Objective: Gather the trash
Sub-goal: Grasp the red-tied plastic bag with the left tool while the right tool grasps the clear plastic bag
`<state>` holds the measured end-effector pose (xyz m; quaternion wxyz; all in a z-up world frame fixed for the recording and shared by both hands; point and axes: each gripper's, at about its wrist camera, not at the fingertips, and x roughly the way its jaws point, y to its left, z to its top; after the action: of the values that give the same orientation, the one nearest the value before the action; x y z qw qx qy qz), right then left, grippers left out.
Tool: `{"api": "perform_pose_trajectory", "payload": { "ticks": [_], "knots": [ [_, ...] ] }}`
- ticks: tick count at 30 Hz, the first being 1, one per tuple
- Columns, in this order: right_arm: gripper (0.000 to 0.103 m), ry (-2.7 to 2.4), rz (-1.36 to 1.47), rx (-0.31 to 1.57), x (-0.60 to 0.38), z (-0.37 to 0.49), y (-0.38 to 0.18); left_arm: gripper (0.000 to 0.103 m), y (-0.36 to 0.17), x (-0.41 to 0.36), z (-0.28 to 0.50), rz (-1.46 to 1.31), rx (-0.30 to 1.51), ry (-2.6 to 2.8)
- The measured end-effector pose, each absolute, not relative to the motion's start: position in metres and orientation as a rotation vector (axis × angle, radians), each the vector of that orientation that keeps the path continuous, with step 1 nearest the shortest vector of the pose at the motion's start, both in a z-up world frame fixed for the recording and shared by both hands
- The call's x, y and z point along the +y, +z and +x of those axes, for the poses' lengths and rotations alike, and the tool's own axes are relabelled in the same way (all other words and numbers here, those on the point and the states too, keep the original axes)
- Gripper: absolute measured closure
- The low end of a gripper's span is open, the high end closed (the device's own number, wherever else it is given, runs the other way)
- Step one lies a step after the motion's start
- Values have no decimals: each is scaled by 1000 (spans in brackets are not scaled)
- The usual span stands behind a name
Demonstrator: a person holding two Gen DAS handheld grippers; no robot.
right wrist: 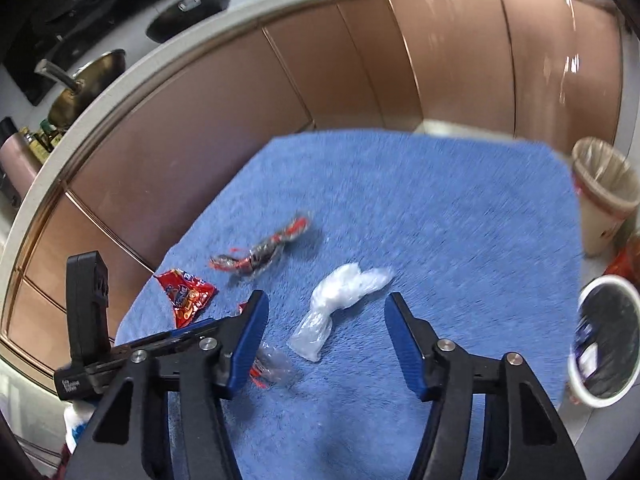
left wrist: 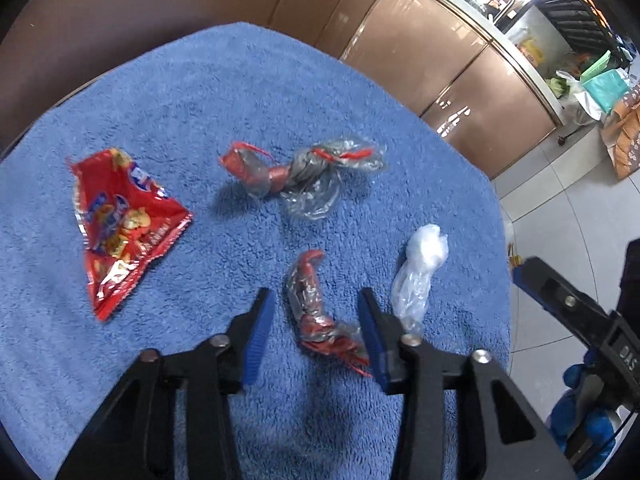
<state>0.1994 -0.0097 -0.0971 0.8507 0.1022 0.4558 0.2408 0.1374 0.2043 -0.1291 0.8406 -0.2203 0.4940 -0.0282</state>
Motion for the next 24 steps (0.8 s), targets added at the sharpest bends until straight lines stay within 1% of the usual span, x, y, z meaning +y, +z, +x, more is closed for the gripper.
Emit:
{"api": "perform_pose_trajectory", "payload": {
  "ticks": [1,11,14,17,20,22,24],
  "knots": [
    [46,506,214,975,-6,204,-102,71,-132,203,139,-462,1051,-62],
    [46,501,196,1108,23,231,-140,80,-145,198,154,-435,1064,-68],
    [48,494,192,1139,28,237,-149,82,-145,196,158,-422,1060,-70],
    [50,495,192,1148,32,241,-154,87,-147,195,161,-397,1055,-65],
    [55,497,188,1155,36,244,-158,90,-148,194,161,-385,1047,-56],
    [64,501,188,1161,38,245,-161,91,-148,196,161,-394,1043,-53],
    [70,507,190,1161,39,245,-163,91,-149,195,161,-396,1038,-49]
  ]
}}
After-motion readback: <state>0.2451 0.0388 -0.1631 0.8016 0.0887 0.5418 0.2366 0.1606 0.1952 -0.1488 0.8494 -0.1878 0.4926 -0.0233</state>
